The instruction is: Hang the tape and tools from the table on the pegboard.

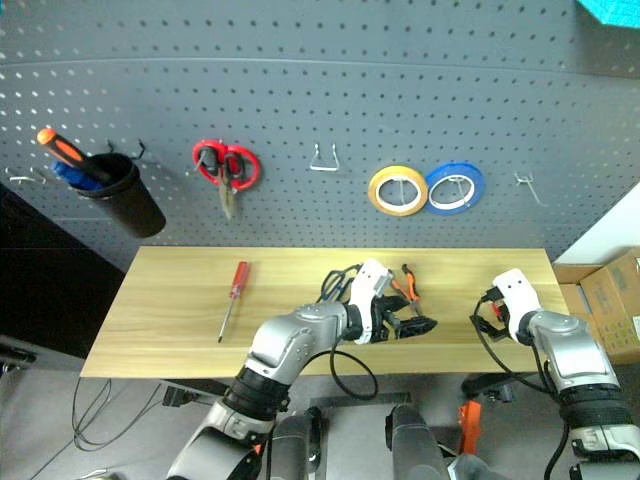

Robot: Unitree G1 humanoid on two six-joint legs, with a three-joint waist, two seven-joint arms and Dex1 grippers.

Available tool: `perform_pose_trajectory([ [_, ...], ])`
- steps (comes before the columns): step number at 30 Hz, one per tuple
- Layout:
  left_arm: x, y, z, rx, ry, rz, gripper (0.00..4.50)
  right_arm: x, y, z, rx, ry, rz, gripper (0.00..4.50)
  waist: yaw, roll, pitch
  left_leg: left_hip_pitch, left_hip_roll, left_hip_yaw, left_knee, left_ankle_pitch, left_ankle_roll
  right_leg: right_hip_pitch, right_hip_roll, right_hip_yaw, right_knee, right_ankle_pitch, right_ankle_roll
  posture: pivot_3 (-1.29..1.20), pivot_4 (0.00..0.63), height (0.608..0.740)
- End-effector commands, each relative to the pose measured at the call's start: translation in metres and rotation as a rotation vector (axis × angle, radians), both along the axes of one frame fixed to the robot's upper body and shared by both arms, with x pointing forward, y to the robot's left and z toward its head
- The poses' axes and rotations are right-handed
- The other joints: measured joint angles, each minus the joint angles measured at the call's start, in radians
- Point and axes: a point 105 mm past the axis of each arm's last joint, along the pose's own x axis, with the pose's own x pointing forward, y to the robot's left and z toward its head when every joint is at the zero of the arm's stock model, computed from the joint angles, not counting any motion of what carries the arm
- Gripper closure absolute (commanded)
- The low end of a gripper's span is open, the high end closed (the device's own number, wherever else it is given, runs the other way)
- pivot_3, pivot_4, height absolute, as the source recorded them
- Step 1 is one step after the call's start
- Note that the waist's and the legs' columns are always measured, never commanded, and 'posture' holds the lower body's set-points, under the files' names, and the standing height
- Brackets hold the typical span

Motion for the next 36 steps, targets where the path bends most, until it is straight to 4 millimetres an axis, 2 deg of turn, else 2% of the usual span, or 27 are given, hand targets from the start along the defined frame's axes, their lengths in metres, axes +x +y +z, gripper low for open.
perform_pose_trajectory([
  [1, -0.004, -0.01, 0.006, -0.041, 0.001, -0.03, 0.04, 0.005, -0.012, 0.0, -0.023, 0.001, -0.008, 0.0, -0.001, 0.001, 0.009, 0.0, 0.0, 0.0, 0.0, 0.0, 0.0, 0.0, 0.0, 0.0, 0.0, 0.0, 0.0, -0.05, 0.354, 0.74],
  [7, -0.006, -0.02, 0.011, -0.065, 0.01, -0.038, 0.04, 0.014, -0.023, -0.007, -0.009, 0.022, -0.051, 0.0, -0.009, 0.0, 0.038, -0.001, -0.001, 0.002, 0.0, 0.0, 0.0, -0.001, 0.0, 0.003, 0.0, 0.0, 0.002, -0.04, 0.378, 0.74],
  [14, -0.012, -0.024, 0.012, -0.076, 0.023, -0.055, 0.04, 0.025, -0.033, 0.002, -0.024, 0.004, -0.063, 0.0, -0.017, -0.003, 0.066, -0.001, -0.001, 0.004, -0.001, 0.0, -0.001, -0.002, 0.0, 0.008, 0.0, 0.002, 0.007, -0.06, 0.406, 0.74],
  [18, -0.012, -0.023, 0.012, -0.076, 0.027, -0.054, 0.04, 0.026, -0.034, 0.005, -0.013, 0.006, -0.062, 0.0, -0.017, -0.004, 0.074, -0.001, -0.001, 0.006, -0.001, -0.001, -0.002, -0.003, 0.0, 0.009, 0.0, 0.002, 0.01, -0.06, 0.415, 0.74],
  [26, -0.011, -0.02, 0.011, -0.068, 0.034, -0.048, 0.04, 0.025, -0.03, -0.007, 0.095, 0.074, -0.122, 0.0, -0.018, -0.006, 0.077, -0.001, -0.001, 0.008, -0.002, -0.002, -0.003, -0.004, 0.0, 0.012, -0.001, 0.002, 0.012, -0.05, 0.413, 0.74],
  [29, -0.012, -0.019, 0.01, -0.064, 0.035, -0.048, 0.0, 0.024, -0.032, -0.009, 0.127, 0.088, -0.161, 0.54, -0.018, -0.008, 0.079, -0.001, -0.001, 0.008, -0.002, -0.002, -0.003, -0.004, 0.0, 0.012, -0.002, 0.001, 0.009, -0.05, 0.409, 0.74],
  [32, -0.012, -0.019, 0.01, -0.061, 0.035, -0.046, 0.0, 0.025, -0.036, -0.009, 0.14, 0.085, -0.196, 1.47, -0.018, -0.009, 0.079, -0.001, -0.001, 0.008, -0.002, -0.002, -0.003, -0.004, 0.0, 0.012, -0.002, 0.0, 0.009, -0.05, 0.405, 0.74],
  [36, -0.012, -0.02, 0.01, -0.061, 0.033, -0.045, 0.0, 0.024, -0.037, -0.008, 0.134, 0.082, -0.192, 2.94, -0.019, -0.01, 0.08, -0.001, -0.001, 0.008, -0.002, -0.003, -0.004, -0.004, 0.0, 0.012, -0.002, 0.0, 0.01, -0.06, 0.396, 0.74],
])
